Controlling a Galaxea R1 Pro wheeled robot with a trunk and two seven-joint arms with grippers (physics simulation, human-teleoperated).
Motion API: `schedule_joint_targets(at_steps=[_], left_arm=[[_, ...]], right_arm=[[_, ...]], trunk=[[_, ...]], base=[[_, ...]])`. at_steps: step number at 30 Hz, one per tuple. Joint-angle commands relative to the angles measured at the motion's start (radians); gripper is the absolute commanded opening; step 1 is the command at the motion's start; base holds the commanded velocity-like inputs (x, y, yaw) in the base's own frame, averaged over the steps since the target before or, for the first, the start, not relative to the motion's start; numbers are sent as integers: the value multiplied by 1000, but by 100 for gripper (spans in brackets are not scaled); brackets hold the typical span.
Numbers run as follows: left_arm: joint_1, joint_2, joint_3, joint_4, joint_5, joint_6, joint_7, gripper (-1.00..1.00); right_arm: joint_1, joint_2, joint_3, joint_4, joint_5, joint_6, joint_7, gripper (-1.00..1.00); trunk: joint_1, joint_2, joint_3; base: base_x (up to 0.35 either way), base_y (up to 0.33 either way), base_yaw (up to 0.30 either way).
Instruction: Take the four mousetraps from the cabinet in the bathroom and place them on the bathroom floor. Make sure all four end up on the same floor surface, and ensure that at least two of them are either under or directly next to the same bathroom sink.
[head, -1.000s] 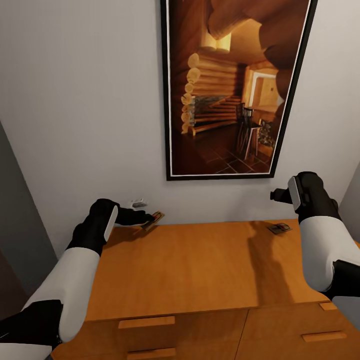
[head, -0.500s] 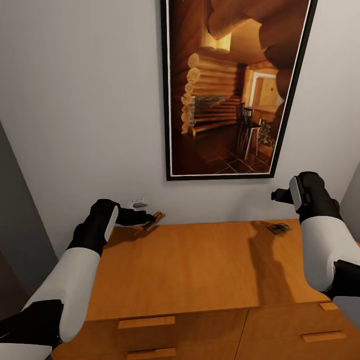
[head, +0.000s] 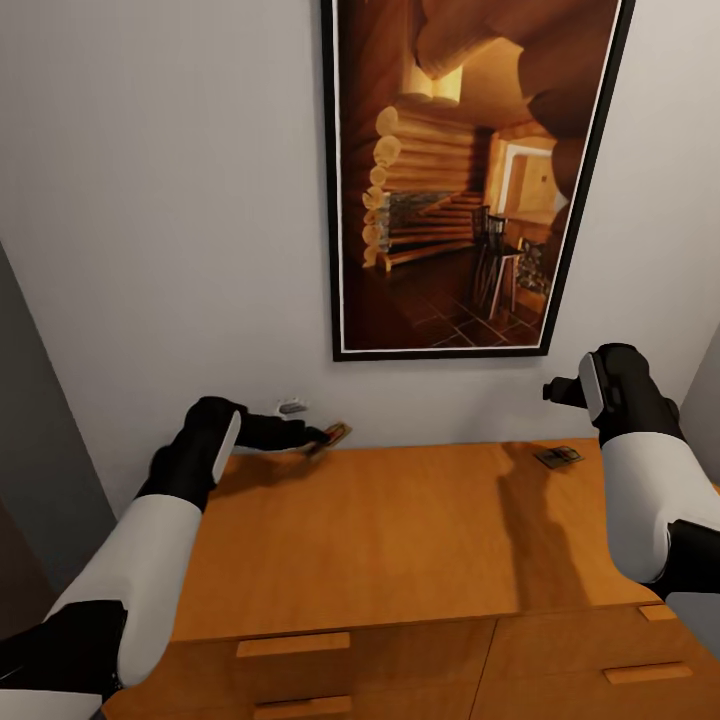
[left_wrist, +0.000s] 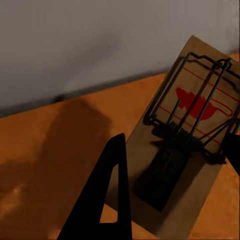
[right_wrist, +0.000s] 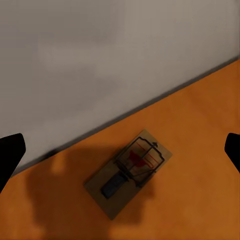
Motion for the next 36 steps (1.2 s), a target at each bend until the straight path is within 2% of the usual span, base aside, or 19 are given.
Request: schedule_joint_targets(at_steps=[1, 3, 4, 10, 21, 31, 36], left_arm=[[-1, -1, -8, -3, -15, 4, -25, -100], [-1, -1, -33, -8, -16, 4, -45, -100], [-1, -1, -57, -14, -16, 5, -59, -100], [-1, -4, -105, -37, -12, 6, -79, -100], [0, -30, -116, -45, -12, 3, -82, -100], [-1, -33, -115, -44, -17, 2, -78, -100], [-1, -33, -115, -43, -18, 1, -76, -100]], right_arm=[[-1, 0, -2, -1, 10, 4, 6, 100], [-1, 0, -2, -1, 10, 4, 6, 100], [-1, 0, -2, -1, 10, 4, 6, 100], [-1, 0, -1, -1, 9, 4, 6, 100], [-1, 3, -3, 26, 5, 4, 7, 100], [-1, 4, -6, 263, 9, 4, -2, 100], [-1, 6, -8, 296, 9, 4, -9, 100]], trunk=[[0, -1, -1], [0, -1, -1], [0, -1, -1], [0, -1, -1], [0, -1, -1], [0, -1, -1], [0, -1, -1]], base=[[0, 0, 0], [0, 0, 0], [0, 0, 0], [0, 0, 0], [0, 0, 0], [0, 0, 0], [0, 0, 0]])
